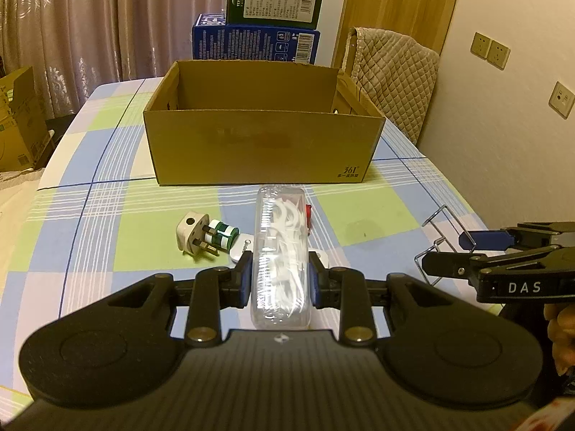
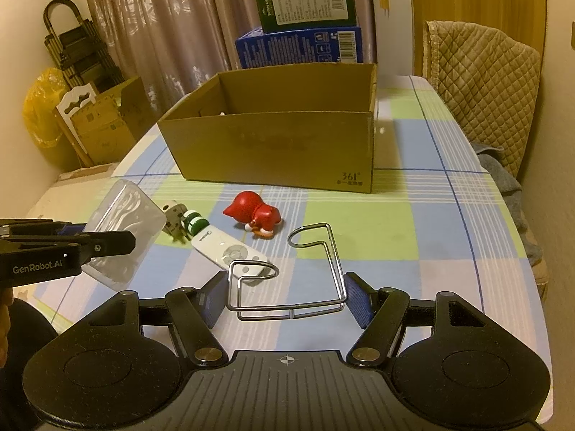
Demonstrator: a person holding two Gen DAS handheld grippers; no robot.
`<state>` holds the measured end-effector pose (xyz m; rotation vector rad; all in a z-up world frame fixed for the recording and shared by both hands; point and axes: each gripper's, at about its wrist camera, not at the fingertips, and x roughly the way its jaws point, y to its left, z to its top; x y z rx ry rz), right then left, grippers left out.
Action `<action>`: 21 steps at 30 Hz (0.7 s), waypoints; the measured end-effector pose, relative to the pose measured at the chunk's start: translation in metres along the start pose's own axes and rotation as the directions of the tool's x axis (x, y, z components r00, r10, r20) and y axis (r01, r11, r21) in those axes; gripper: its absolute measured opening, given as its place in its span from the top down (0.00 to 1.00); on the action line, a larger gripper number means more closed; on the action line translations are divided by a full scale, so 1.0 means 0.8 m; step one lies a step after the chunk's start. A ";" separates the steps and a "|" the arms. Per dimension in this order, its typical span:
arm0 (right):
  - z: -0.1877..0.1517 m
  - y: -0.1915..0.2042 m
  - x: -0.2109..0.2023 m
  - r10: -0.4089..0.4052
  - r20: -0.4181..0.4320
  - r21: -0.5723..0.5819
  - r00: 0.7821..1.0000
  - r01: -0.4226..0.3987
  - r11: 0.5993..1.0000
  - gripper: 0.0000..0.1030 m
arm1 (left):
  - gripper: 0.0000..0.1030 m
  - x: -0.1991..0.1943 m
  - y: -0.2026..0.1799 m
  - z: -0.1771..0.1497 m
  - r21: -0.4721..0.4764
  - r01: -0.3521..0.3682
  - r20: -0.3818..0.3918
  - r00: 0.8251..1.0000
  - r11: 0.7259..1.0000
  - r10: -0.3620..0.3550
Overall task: Organize rigid objects
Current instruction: 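Carry the wire rack and the cable package over the box with both grippers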
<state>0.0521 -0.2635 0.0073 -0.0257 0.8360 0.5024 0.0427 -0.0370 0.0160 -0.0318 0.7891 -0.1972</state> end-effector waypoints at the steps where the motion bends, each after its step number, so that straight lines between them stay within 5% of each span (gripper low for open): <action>1: 0.000 0.000 0.000 0.000 0.000 0.001 1.000 0.000 1.000 0.37 | 0.75 0.000 0.000 0.000 0.000 0.000 0.000 1.000 1.000 0.000; 21: 0.008 -0.004 0.003 -0.007 0.012 0.000 1.000 0.007 1.000 0.37 | 0.75 0.001 0.009 0.012 -0.023 0.002 0.010 1.000 1.000 -0.002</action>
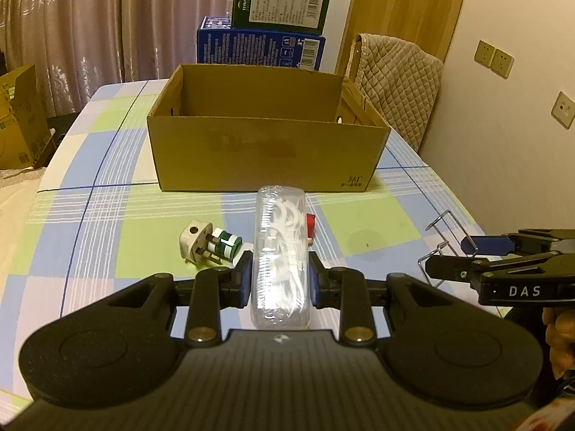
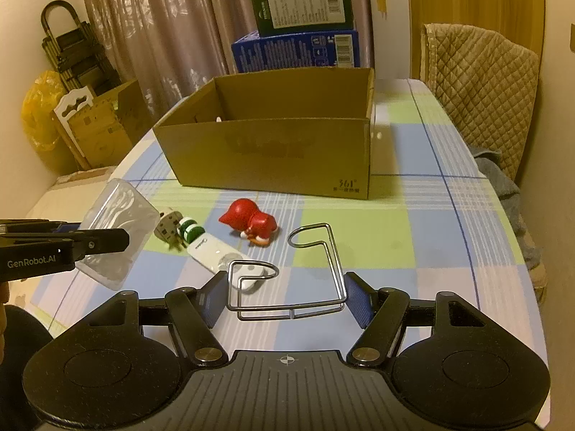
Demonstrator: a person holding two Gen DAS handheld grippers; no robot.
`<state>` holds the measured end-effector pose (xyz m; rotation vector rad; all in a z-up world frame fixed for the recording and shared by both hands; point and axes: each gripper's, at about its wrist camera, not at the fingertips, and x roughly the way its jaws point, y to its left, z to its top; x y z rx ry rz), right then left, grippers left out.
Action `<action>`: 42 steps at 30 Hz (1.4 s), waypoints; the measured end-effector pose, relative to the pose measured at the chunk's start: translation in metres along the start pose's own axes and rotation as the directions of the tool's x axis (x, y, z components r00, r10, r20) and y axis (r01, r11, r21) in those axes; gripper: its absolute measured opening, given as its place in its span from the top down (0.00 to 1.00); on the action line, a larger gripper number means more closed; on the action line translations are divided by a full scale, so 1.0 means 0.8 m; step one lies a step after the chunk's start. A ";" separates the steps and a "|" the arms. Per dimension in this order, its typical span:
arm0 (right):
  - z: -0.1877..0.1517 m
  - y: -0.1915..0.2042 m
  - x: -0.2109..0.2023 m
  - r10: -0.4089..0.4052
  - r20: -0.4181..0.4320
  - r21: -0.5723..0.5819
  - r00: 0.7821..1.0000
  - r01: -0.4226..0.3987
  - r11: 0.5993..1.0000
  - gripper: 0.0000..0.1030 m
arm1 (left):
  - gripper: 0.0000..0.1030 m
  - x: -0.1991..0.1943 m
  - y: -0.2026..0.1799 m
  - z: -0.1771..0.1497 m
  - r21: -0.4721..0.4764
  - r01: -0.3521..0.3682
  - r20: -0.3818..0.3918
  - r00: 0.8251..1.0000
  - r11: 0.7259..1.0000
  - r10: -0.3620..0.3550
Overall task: Organize rigid objects
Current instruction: 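Carry the wire rack and the cable package over the box with both grippers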
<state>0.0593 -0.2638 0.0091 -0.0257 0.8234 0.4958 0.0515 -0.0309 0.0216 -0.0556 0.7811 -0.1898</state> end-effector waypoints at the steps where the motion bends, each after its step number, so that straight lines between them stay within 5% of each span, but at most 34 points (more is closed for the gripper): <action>1: 0.002 0.000 0.000 -0.001 0.002 -0.002 1.000 0.001 1.000 0.37 | 0.75 0.001 0.001 0.002 -0.001 0.000 0.001 1.000 1.000 0.000; 23: 0.072 -0.004 0.016 0.003 0.059 -0.057 0.998 0.001 0.998 0.37 | 0.75 0.019 0.018 0.068 -0.002 0.007 0.057 0.998 1.000 -0.007; 42: 0.211 -0.014 0.072 0.027 0.122 -0.111 0.992 -0.013 0.994 0.37 | 0.75 0.073 0.063 0.209 0.029 0.007 0.127 0.992 1.000 -0.011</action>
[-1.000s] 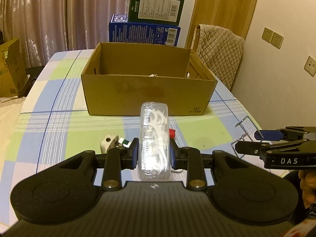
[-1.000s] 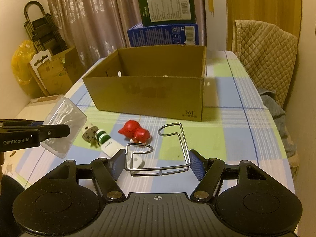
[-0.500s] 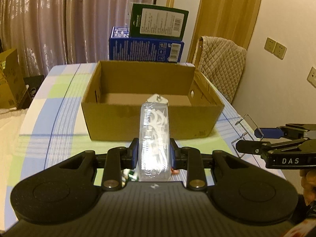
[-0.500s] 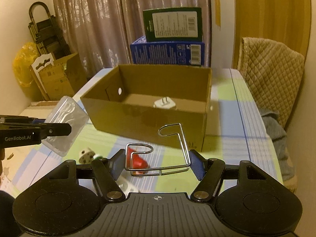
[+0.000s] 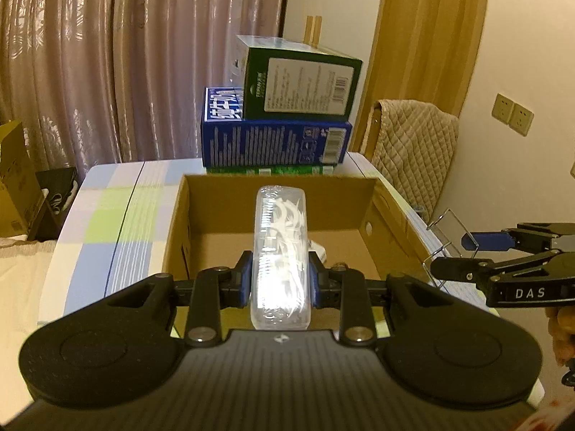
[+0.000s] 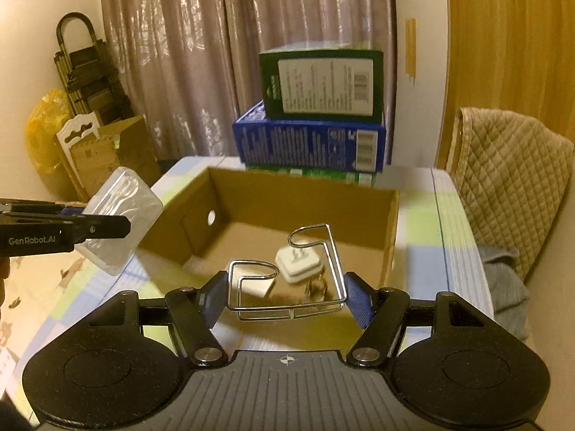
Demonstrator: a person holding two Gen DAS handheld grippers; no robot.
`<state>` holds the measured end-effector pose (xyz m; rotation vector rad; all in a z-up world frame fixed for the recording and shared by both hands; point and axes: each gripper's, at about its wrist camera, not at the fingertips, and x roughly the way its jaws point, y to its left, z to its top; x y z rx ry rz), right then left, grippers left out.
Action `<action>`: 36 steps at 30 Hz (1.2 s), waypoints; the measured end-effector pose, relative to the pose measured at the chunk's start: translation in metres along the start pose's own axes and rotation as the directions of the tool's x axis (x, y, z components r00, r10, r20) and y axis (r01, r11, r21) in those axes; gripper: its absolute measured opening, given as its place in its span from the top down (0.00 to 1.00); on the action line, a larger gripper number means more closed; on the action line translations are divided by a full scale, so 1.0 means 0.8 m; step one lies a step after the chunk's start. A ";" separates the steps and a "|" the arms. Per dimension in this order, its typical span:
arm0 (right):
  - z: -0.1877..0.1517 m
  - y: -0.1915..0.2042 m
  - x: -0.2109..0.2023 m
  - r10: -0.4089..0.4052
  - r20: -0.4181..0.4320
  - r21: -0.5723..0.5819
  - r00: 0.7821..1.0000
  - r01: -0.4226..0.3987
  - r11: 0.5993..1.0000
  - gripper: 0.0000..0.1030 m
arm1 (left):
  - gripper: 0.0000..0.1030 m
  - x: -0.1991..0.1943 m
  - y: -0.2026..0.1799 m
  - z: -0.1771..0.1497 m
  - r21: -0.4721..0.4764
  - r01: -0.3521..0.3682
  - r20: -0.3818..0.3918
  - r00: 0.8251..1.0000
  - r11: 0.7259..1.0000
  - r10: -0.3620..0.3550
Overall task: Organize rigid objects
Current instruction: 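Carry the wire rack and the cable package over the box with both grippers, then open left gripper to drop the cable package into the box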
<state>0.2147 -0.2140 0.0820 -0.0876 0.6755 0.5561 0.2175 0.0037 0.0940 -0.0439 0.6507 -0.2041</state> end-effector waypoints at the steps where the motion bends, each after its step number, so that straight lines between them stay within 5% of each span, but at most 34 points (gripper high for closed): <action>1: 0.009 -0.002 0.007 -0.003 0.003 -0.002 1.000 0.003 1.000 0.37 | 0.75 0.006 0.003 0.006 -0.004 0.000 0.000 1.000 1.000 0.000; 9: 0.037 -0.018 0.062 -0.021 -0.029 0.019 0.999 0.021 1.000 0.37 | 0.75 0.057 0.021 0.034 0.008 -0.022 -0.027 0.999 1.000 0.023; 36: 0.013 -0.048 0.140 -0.046 -0.121 0.071 0.992 0.055 0.996 0.37 | 0.75 0.156 0.023 0.011 0.052 -0.020 -0.134 0.991 0.998 0.027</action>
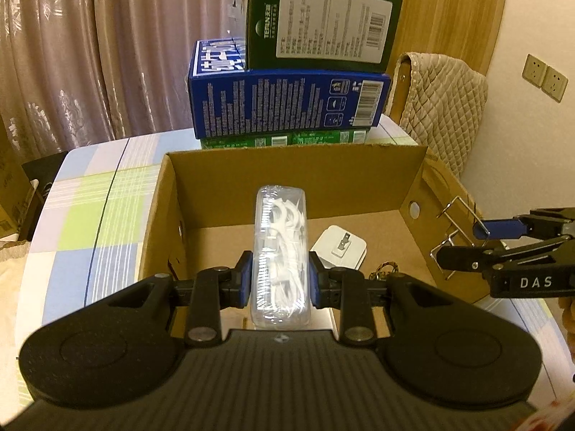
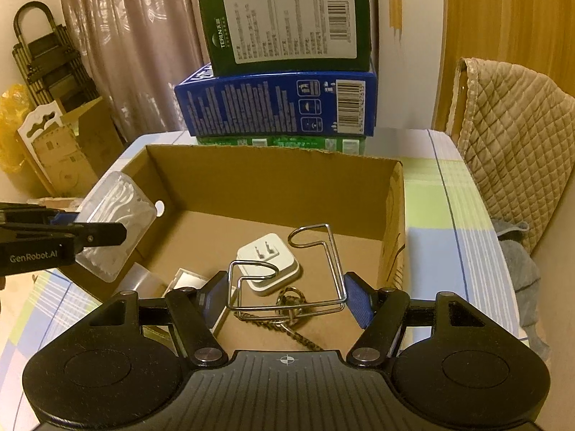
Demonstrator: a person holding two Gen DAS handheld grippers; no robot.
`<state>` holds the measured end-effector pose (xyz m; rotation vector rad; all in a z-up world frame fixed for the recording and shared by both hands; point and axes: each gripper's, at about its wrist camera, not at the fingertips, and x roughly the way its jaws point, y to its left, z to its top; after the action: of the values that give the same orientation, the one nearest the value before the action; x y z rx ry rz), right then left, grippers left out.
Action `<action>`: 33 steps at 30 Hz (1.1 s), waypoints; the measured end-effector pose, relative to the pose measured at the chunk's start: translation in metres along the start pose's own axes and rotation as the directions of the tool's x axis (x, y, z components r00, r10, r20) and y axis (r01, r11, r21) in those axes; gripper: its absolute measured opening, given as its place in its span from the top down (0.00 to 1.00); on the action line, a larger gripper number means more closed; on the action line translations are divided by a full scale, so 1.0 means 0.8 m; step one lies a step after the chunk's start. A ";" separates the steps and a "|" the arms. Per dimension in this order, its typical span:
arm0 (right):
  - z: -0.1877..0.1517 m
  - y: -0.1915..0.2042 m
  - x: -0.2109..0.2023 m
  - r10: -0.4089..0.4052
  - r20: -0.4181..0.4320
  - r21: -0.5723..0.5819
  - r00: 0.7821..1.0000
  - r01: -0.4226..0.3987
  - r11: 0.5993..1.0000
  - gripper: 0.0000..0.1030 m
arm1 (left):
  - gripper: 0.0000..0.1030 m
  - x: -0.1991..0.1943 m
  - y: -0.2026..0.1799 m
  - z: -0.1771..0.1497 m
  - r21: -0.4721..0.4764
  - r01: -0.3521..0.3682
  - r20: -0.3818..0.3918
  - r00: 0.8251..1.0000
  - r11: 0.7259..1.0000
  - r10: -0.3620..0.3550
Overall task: Organize rigid objects
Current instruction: 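Open left gripper to drop the cable package into the box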
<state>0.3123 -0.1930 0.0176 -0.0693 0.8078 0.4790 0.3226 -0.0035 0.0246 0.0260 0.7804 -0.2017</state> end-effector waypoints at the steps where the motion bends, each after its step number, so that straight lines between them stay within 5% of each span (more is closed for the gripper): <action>1: -0.001 0.000 0.001 0.000 -0.001 0.001 1.000 0.000 1.000 0.37 | 0.75 0.003 0.000 -0.001 0.000 0.001 -0.005 1.000 1.000 -0.001; 21: -0.007 -0.004 0.007 0.001 -0.011 0.017 1.000 -0.001 1.000 0.37 | 0.75 0.032 -0.008 -0.007 0.022 -0.007 -0.039 0.999 1.000 0.008; 33: -0.007 -0.010 0.001 0.001 -0.009 0.031 1.000 0.000 1.000 0.37 | 0.71 -0.004 -0.002 0.003 -0.002 -0.019 0.028 0.999 1.000 0.019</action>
<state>0.3126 -0.2014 0.0124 -0.0423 0.8236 0.4667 0.3218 -0.0050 0.0288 0.0286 0.7527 -0.1828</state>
